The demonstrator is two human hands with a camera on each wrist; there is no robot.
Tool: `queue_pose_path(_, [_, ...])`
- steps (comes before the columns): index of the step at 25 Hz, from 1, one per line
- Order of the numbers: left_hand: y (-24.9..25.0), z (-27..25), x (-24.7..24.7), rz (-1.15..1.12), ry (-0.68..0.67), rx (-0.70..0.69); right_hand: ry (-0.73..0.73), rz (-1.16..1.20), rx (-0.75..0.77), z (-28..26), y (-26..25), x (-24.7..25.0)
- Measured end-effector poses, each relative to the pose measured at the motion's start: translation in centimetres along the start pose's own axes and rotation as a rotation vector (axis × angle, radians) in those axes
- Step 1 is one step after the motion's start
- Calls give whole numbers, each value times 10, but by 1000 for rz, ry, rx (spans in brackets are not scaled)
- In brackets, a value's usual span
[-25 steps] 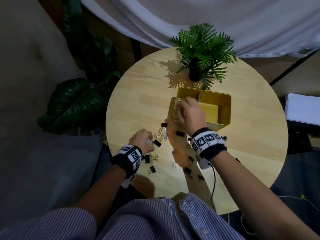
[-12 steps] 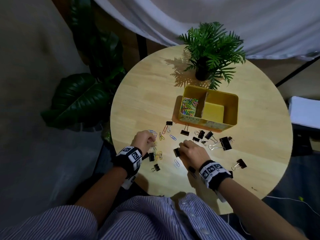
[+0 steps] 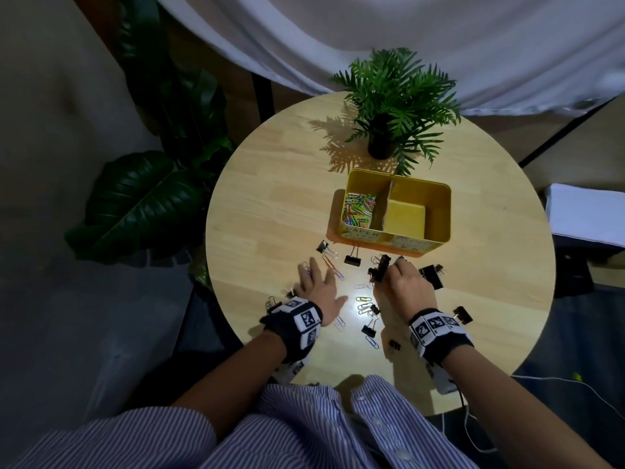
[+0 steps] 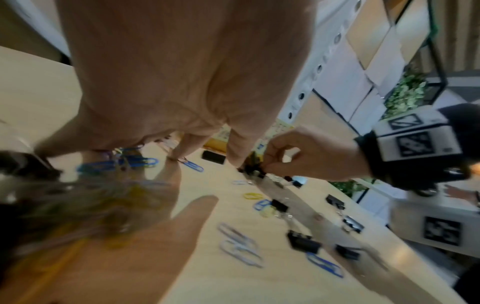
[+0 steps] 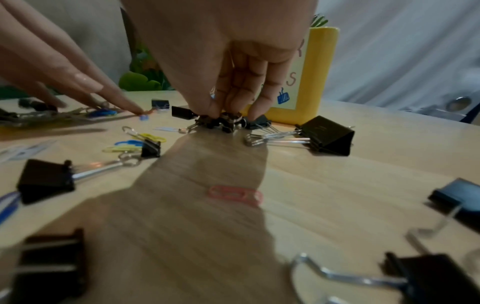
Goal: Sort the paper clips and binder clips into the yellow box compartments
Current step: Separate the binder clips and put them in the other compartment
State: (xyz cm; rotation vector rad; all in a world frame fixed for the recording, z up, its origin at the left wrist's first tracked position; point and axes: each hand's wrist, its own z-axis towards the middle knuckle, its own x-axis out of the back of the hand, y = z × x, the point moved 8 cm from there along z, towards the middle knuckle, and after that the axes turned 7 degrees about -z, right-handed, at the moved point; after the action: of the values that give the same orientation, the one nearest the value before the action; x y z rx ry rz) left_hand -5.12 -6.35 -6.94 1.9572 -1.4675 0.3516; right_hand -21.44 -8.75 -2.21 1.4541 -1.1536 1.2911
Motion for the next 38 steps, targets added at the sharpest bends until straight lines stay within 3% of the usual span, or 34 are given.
queue_pose_path(3, [14, -7, -12, 2, -61, -189, 19, 50, -5, -2, -4, 3])
queue_pose_path(6, [-12, -14, 11, -123, 83, -283, 78, 175, 28, -6, -15, 5])
queue_pose_path(10, [-55, -19, 33, -100, 192, -220, -76, 293, 185, -16, -51, -11])
queue_pose_path(14, [-38, -13, 39, 177, 286, -201, -300, 321, 215, -2, -76, -26])
queue_pose_path(18, [-31, -2, 35, 21, 278, -103, -326, 312, 235, 4, -91, -31])
queue_pose_path(23, [-34, 5, 35, -130, 213, -132, -224, 364, 222, -3, -86, -30])
queue_pose_path(28, [-36, 5, 44, -456, 207, -175, -212, 481, 46, 8, -57, -10])
queue_pose_path(33, [-7, -14, 85, -965, 208, -206, 101, 493, 39, 40, -22, 68])
queue_pose_path(38, [62, -21, 168, -990, 412, -382, 347, 573, -93, 95, 13, 118])
